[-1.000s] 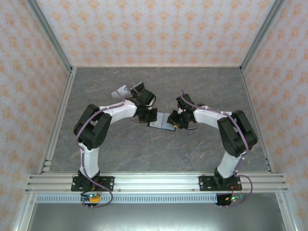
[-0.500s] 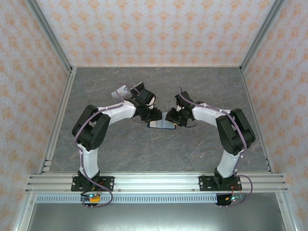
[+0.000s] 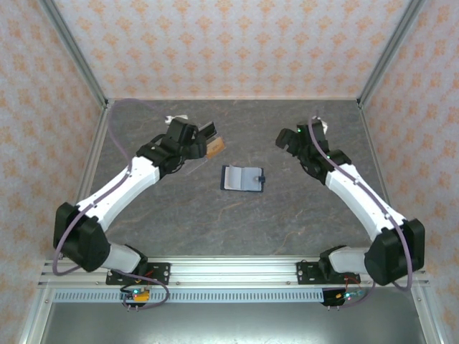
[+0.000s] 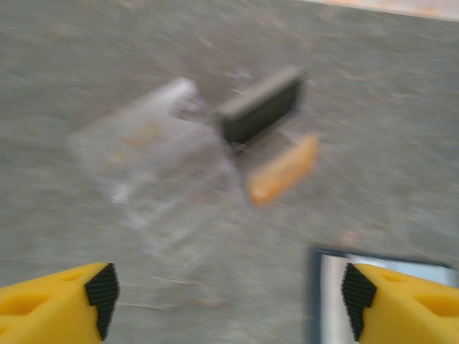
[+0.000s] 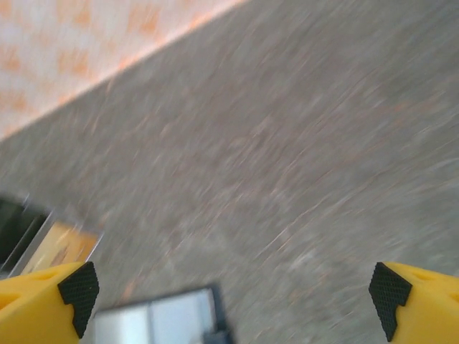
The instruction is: Take the credit cards out of the card holder
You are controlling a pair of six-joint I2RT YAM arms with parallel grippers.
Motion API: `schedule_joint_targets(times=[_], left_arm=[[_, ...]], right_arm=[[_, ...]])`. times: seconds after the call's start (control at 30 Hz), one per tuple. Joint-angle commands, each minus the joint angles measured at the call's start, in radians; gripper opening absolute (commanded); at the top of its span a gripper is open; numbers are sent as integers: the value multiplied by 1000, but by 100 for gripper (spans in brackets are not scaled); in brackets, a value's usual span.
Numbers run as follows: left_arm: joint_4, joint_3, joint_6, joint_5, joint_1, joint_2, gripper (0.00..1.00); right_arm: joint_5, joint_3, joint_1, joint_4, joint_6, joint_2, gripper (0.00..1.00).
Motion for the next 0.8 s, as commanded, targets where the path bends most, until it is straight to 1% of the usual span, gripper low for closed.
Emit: schedule_joint_targets(times=[0.0,0.07,0.17,0.27,0.33,0.37,0.4,0.43,0.47,0.53,0.6,0.67,0.77], left_arm=[[-32,-104,54,-261,96,-44,100],[20,-175,44,-281,150,-84,100],[108,-273,31,-351,201,-133,100],[205,-357,16,-381,251,-152,100],[282,-416,-4,-394,282,-147,100],[305,-435,-28,-423,298,-137,100],[323,-447,-40,-426,321,-126,100],[304,-437,-54,-399,347,-122,100],[333,-449,-45,-393,362,-120,100],[426,-483,18,-356,380,-132,100],[540,-529,85,-327,390,-142,100],[630,-562,138,-249,410,-142,100],[862,-660,216,-173,413,-133,100]], right_arm=[[343,-46,-16,-64,-21,-57,99],[447,-82,-28,-57,-22,-72,99],[553,-148,-45,-3,-49,-113,99],[600,-243,-59,132,-123,-126,99],[613,-302,-71,216,-165,-121,99],[612,-341,-74,287,-205,-115,99],[606,-377,-75,352,-240,-108,99],[603,-396,-74,385,-261,-100,99],[604,-409,-79,407,-271,-88,99],[592,-423,-103,431,-261,-55,99],[553,-448,-136,482,-243,-30,99],[516,-481,-161,559,-253,-6,99],[462,-518,-184,695,-318,35,99]])
